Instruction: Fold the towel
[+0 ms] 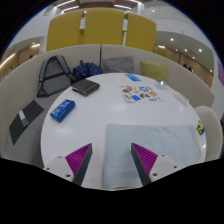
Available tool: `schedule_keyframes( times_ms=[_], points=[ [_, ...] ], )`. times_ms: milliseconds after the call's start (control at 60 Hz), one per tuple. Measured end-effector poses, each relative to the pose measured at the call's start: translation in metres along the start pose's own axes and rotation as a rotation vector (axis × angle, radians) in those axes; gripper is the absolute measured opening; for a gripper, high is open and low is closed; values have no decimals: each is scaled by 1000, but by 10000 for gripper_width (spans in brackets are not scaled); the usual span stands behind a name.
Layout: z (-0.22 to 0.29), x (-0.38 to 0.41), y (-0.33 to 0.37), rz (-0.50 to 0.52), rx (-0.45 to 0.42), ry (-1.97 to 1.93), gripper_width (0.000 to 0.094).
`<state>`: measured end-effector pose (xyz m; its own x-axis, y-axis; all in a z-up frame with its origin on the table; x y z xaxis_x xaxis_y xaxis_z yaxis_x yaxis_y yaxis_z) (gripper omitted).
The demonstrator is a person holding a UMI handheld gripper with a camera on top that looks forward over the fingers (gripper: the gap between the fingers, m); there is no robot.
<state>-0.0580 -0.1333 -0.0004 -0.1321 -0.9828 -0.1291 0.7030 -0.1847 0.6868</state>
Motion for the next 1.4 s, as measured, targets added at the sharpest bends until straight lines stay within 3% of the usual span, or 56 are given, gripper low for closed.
schedule_keyframes(
  times_ms=[83,117,217,317,467,633,783,1050,1100,1250,1400],
  points=[
    [-3,0,-10,14,15,-44,767],
    [-4,-2,-12,5,12,-46,683],
    [1,-14,-18,-58,-6,29,45],
    [-1,-5,-13,-55,32,45,26],
    [1,36,18,69,95,-17,25],
    [55,25,60,126,11,-90,24],
    [90,-60,70,75,-40,-155,25],
    [41,-208,9,-47,15,-159,65],
    [26,-222,-4,-55,42,-145,165],
    [11,-264,-4,-114,59,-116,866],
    [28,-286,61,-108,33,-153,862]
  ],
)
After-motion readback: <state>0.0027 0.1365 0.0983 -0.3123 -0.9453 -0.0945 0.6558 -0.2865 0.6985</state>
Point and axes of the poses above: the point between the fingertips, and its own axes, seen from behind it with the camera up: x to the left, z up, y backward, against the way the camera looks, the point moved 2 cm from there along y, backward, against the way the camera looks, and after that the axes turned 4 degrees about -z, right-handed, at the moved point
